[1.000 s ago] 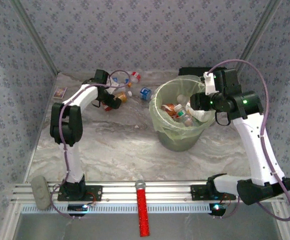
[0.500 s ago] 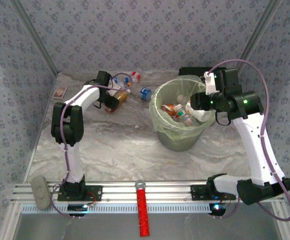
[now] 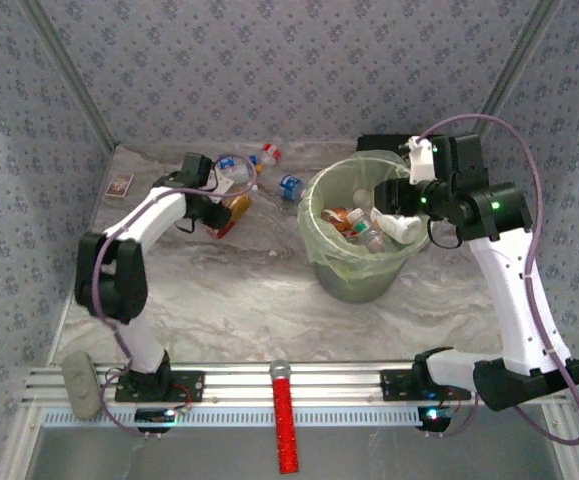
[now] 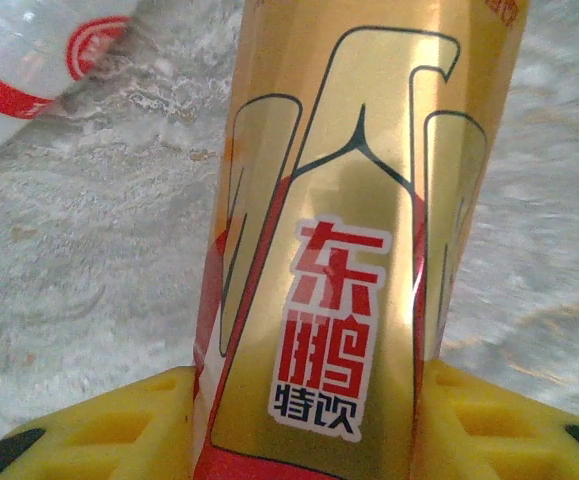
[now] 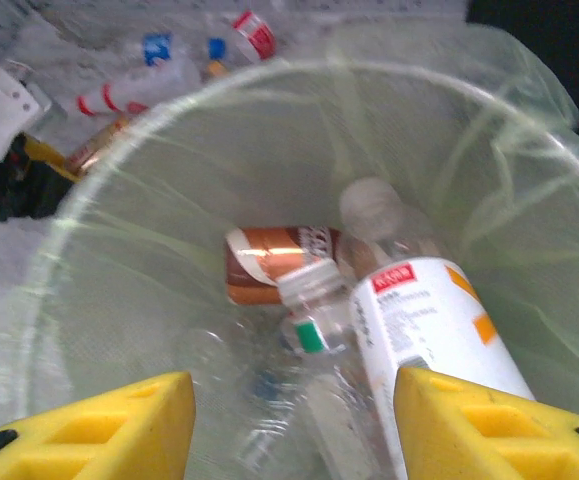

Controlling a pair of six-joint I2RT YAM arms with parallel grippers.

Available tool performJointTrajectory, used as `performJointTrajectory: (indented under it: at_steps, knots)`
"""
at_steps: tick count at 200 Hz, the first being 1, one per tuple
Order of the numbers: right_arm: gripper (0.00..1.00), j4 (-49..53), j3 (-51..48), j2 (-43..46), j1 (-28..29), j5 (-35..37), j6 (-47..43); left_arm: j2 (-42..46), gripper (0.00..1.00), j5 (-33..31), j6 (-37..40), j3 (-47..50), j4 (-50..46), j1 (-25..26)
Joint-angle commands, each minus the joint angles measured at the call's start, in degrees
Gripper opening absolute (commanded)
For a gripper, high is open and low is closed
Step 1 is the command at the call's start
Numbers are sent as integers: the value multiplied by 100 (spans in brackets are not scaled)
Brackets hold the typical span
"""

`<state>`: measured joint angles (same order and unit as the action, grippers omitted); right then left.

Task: Put the plastic bottles in the bin

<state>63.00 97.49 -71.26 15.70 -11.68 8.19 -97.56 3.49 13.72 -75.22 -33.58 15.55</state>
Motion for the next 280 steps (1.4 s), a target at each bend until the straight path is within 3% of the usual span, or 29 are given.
performJointTrajectory:
  at_steps: [1,68,117,144,199,250,271,280]
  knots:
    - [57,-495,364,-86,200,-556,269,907,43,657,-743,569,711,150]
    - [59,-1130,1453,-1272,1552,-668,433,3210,44,602,-1983,1924,1631,705]
    - [91,-1474,2218,-2373,2180,-999,740,4297,46,678,-2829,2564,2699,1076]
    - [100,-1502,2605,-2942,2323,-1135,840,4426,46,703,-3014,2633,2994,1307]
    - [96,-1644,2705,-3449,2409,-1512,1106,4308,46,566,-3085,2564,3387,1658]
    - [63,-1666,2582,-3421,2365,-1449,1161,4141,48,528,-3070,2457,3446,1756]
    - [60,-1645,2687,-3400,2348,-1441,1126,4131,55,515,-3066,2435,3430,1781]
    - [60,-1620,2771,-3411,2319,-1433,1092,4139,68,534,-3051,2433,3430,1789]
